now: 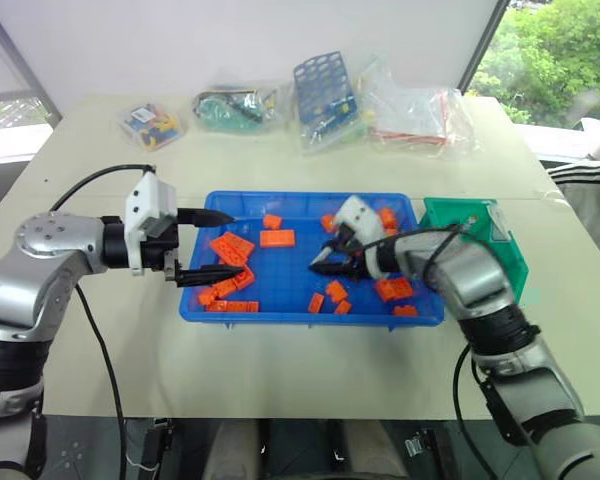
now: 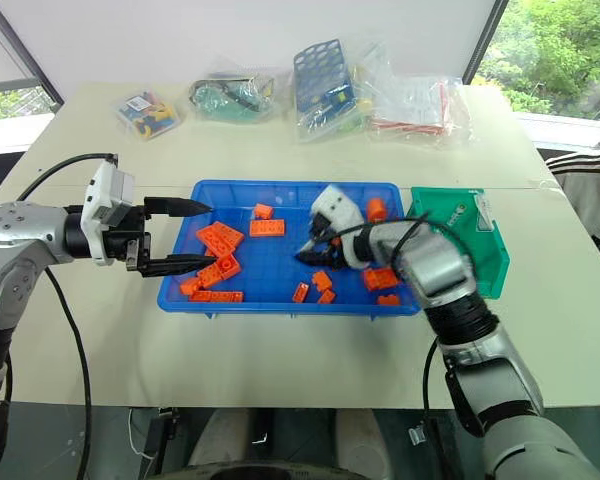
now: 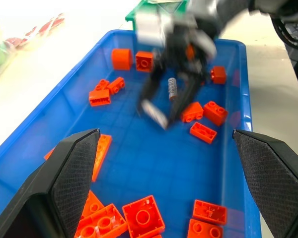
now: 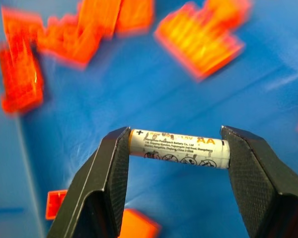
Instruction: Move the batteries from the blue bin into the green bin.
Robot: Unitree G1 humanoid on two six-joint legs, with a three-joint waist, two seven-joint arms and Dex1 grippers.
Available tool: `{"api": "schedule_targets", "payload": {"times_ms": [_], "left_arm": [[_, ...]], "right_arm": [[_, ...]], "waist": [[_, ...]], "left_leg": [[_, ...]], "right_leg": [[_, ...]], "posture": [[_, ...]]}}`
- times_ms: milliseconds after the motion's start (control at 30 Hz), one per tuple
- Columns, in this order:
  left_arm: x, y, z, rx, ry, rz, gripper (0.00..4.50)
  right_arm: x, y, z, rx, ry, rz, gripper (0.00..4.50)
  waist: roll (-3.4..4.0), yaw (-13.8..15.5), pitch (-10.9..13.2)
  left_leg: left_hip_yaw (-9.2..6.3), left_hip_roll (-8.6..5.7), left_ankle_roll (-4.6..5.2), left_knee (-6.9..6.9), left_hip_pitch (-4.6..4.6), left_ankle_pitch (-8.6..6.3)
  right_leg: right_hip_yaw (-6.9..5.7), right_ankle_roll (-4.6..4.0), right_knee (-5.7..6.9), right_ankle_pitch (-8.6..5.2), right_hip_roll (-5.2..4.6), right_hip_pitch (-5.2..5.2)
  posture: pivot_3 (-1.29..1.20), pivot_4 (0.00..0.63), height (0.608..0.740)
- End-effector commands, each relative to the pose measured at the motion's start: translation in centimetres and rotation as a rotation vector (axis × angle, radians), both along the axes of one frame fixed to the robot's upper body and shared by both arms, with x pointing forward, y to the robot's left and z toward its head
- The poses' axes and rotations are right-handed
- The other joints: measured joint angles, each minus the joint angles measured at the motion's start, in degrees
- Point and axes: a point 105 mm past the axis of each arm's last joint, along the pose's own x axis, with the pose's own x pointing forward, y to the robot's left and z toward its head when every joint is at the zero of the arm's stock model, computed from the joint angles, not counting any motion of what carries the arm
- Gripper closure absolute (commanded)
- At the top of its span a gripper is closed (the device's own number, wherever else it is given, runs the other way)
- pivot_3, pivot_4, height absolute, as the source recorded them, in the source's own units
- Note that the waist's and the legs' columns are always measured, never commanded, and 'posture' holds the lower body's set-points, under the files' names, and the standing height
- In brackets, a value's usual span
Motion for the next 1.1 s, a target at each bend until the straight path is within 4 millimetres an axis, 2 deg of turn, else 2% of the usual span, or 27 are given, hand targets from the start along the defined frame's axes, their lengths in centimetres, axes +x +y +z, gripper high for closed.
{"api": "schedule_targets", "payload": {"times_ms": [33, 67, 133, 267, 333, 400, 533, 567, 733, 867, 900, 933, 1000, 1100], "left_arm": [[0.0, -0.1, 0.7, -0.001, -0.041, -0.014, 0.00], [0.0, -0.2, 0.6, -0.002, -0.038, -0.020, 0.00], [0.1, -0.3, 0.4, -0.003, -0.035, -0.028, 0.00], [0.4, -0.9, 0.1, -0.008, -0.035, -0.047, 0.00], [0.4, -1.1, 0.1, -0.011, -0.035, -0.056, 0.00], [0.5, -1.3, 0.0, -0.013, -0.034, -0.066, 0.00], [0.7, -1.5, 0.2, -0.012, -0.039, -0.077, 0.00], [0.8, -1.6, 0.3, -0.013, -0.041, -0.079, 0.00], [0.8, -1.5, 0.4, -0.011, -0.044, -0.082, 0.00], [0.6, -1.5, 0.4, -0.008, -0.042, -0.084, 0.00], [0.6, -1.5, 0.3, -0.007, -0.042, -0.085, 0.00], [0.6, -1.6, 0.4, -0.007, -0.042, -0.087, 0.00], [0.7, -1.7, 0.4, -0.008, -0.044, -0.088, 0.00], [0.8, -1.9, 0.5, -0.011, -0.049, -0.086, 0.00]], "right_arm": [[0.5, -4.5, 5.6, 0.053, -0.115, -0.118, 2.28], [0.7, -7.8, 6.1, 0.013, -0.129, -0.203, 2.28], [0.4, -11.7, 6.6, -0.045, -0.141, -0.298, 2.28], [-0.9, -17.4, 5.5, -0.130, -0.110, -0.451, 2.28], [-1.6, -18.5, 5.0, -0.179, -0.116, -0.461, 2.28], [-2.0, -18.5, 4.6, -0.186, -0.111, -0.459, 2.28], [-2.0, -18.9, 4.0, -0.255, -0.128, -0.456, 0.31], [-2.0, -18.9, 3.9, -0.275, -0.135, -0.450, 0.03], [-2.2, -18.3, 4.7, -0.273, -0.147, -0.388, 0.03], [-2.1, -15.6, 7.2, -0.247, -0.230, -0.209, 0.03], [-2.3, -14.0, 7.5, -0.258, -0.233, -0.099, 0.03], [-2.7, -12.2, 7.3, -0.301, -0.237, 0.032, 0.03], [-3.4, -10.2, 5.9, -0.388, -0.210, 0.239, 0.03], [-2.5, -8.5, 4.6, -0.402, -0.182, 0.330, 0.03]], "waist": [[0.00, 0.12, 0.00], [0.00, 0.28, 0.00], [-0.01, 1.05, 0.00], [-0.02, 0.93, -0.01], [-0.01, 0.74, 0.00], [0.00, -0.07, 0.00], [0.03, -0.56, 0.01], [0.03, -0.38, 0.01], [0.03, -0.05, 0.01], [0.05, -0.15, 0.03], [0.06, -0.27, 0.03], [0.08, -0.39, 0.05], [0.08, -0.46, 0.05], [0.07, -0.28, 0.05]], "left_leg": [[0.00, 0.00, 0.00, 0.00, 0.00, 0.00], [0.00, 0.00, 0.00, -0.01, 0.00, 0.00], [-0.01, -0.05, 0.00, -0.05, -0.01, 0.00], [0.10, -0.12, 0.04, -0.06, -0.01, -0.02], [0.09, -0.12, 0.04, -0.06, 0.01, -0.02], [0.10, -0.11, 0.04, -0.06, 0.01, -0.02], [0.10, -0.06, 0.04, -0.06, 0.05, -0.02], [0.09, -0.06, 0.04, -0.06, 0.05, -0.02], [0.10, -0.06, 0.04, -0.04, 0.02, -0.02], [0.09, -0.06, 0.03, -0.02, 0.02, -0.02], [0.09, -0.06, 0.04, -0.03, 0.03, -0.02], [0.09, -0.04, 0.03, -0.03, 0.03, -0.02], [0.08, 0.00, 0.04, -0.05, 0.05, -0.02], [0.05, 0.02, 0.03, -0.03, 0.04, -0.02]], "right_leg": [[-0.01, 0.00, -0.01, 0.00, 0.00, 0.01], [-0.01, 0.00, -0.03, 0.00, -0.02, 0.01], [-0.05, -0.01, -0.11, -0.01, -0.10, 0.04], [-0.01, -0.01, -0.24, -0.01, -0.12, 0.07], [0.00, 0.00, -0.20, 0.00, -0.07, 0.07], [0.04, 0.00, -0.13, 0.00, -0.05, 0.03], [0.11, 0.00, -0.03, 0.00, 0.07, -0.03], [0.11, 0.00, -0.03, 0.00, 0.08, -0.03], [0.11, 0.00, -0.05, 0.00, 0.05, -0.02], [0.10, 0.00, -0.05, 0.00, 0.05, -0.02], [0.11, 0.00, -0.05, 0.00, 0.05, -0.02], [0.11, 0.00, -0.04, 0.00, 0.06, -0.03], [0.10, 0.00, -0.04, 0.00, 0.11, -0.04], [0.07, -0.01, -0.05, -0.01, 0.15, -0.03]], "posture": [[0.00, 0.150, 0.739], [0.00, 0.150, 0.739], [0.00, 0.150, 0.739], [0.00, 0.150, 0.739], [0.00, 0.150, 0.739], [0.00, 0.150, 0.739], [0.00, 0.150, 0.739], [0.00, 0.150, 0.739], [0.00, 0.150, 0.739], [0.00, 0.150, 0.739], [0.00, 0.150, 0.739], [0.00, 0.150, 0.739], [0.00, 0.150, 0.739], [0.00, 0.150, 0.739]]}}
